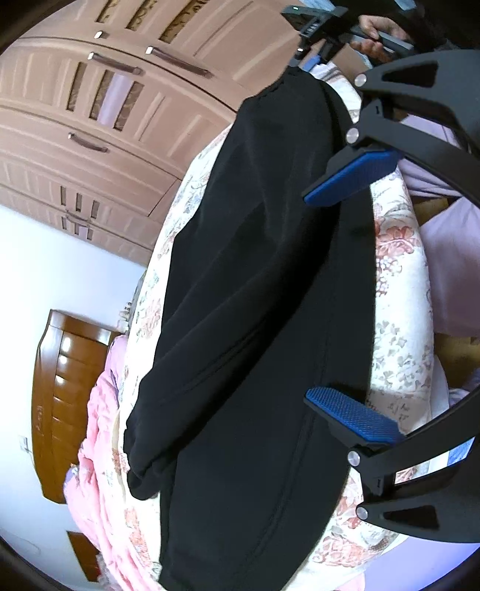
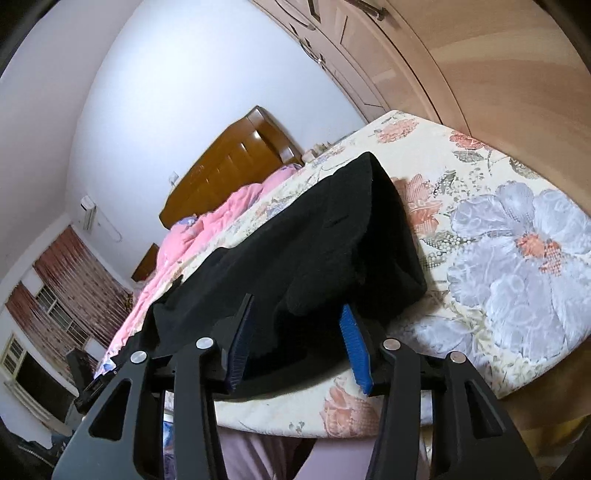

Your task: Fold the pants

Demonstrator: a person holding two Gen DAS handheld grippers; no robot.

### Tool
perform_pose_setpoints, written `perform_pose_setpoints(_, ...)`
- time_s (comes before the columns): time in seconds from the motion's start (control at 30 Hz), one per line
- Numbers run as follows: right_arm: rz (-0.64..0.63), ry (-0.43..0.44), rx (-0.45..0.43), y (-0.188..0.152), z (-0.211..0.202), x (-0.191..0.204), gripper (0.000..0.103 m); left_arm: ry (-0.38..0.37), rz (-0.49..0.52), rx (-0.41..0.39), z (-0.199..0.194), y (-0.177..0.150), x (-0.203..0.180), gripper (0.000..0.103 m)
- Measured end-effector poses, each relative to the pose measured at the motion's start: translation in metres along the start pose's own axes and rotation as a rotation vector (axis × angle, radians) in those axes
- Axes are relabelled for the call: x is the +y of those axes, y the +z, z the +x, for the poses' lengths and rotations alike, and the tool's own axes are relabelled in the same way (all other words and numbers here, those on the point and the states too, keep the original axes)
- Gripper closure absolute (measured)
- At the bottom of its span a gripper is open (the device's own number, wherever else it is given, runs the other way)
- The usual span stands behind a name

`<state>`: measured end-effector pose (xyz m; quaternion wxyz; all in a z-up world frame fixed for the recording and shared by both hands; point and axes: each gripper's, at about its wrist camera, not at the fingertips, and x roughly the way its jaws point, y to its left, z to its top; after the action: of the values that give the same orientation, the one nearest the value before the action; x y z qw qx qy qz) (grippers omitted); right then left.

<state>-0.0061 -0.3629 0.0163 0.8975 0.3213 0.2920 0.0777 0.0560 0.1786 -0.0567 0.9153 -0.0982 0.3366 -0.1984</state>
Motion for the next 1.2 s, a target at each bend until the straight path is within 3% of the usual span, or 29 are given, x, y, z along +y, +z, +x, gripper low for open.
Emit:
perform_pose_setpoints(0.2, 0.051, 0.039, 0.01, -0.001, 0.001, -0.006, 0.056, 0.002, 0.006, 0.006, 0.003, -0.001, -0.001, 0.005)
perform_pose_setpoints(0.37, 0.003, 0.049, 0.018, 0.002, 0.008, 0.003, 0.059, 0.002, -0.008, 0.009, 0.004, 0.0, 0.004, 0.005)
perform_pose_setpoints(0.4, -0.004, 0.041, 0.029, 0.001, 0.011, 0.003, 0.063, -0.004, -0.024, 0.012, 0.004, 0.0, 0.006, 0.005)
perform_pose_setpoints(0.43, -0.003, 0.027, 0.041, -0.002, 0.015, 0.001, 0.075, -0.015, -0.044, 0.015, 0.004, 0.0, 0.009, 0.005)
perform_pose_setpoints(0.53, 0.033, 0.048, 0.036, -0.007, 0.017, -0.008, 0.082, -0.047, -0.094, 0.022, 0.004, 0.004, 0.018, 0.005)
perform_pose_setpoints(0.77, 0.0, 0.029, 0.042, -0.008, 0.017, -0.004, 0.082, -0.16, -0.291, 0.006, 0.017, 0.044, 0.048, 0.005)
perform_pose_setpoints(0.87, -0.009, 0.023, 0.044, -0.008, 0.018, -0.003, 0.082, -0.128, -0.336, 0.03, 0.033, 0.067, 0.052, 0.005)
perform_pose_setpoints(0.93, -0.009, 0.024, 0.046, -0.008, 0.018, -0.004, 0.082, -0.021, -0.295, 0.079, 0.05, 0.086, 0.045, 0.006)
perform_pose_setpoints(1.0, -0.007, 0.026, 0.047, -0.007, 0.018, -0.005, 0.082, 0.099, -0.259, 0.171, 0.073, 0.1, 0.04, 0.02)
perform_pose_setpoints(1.07, -0.006, 0.028, 0.048, -0.007, 0.019, -0.005, 0.082, 0.176, -0.257, 0.226, 0.087, 0.107, 0.041, 0.068)
perform_pose_setpoints(1.13, -0.006, 0.027, 0.05, -0.006, 0.019, -0.004, 0.082, 0.219, -0.234, 0.207, 0.081, 0.111, 0.039, 0.094)
perform_pose_setpoints(1.2, -0.018, 0.023, 0.052, -0.004, 0.019, -0.003, 0.082, 0.235, -0.214, 0.128, 0.058, 0.111, 0.034, 0.094)
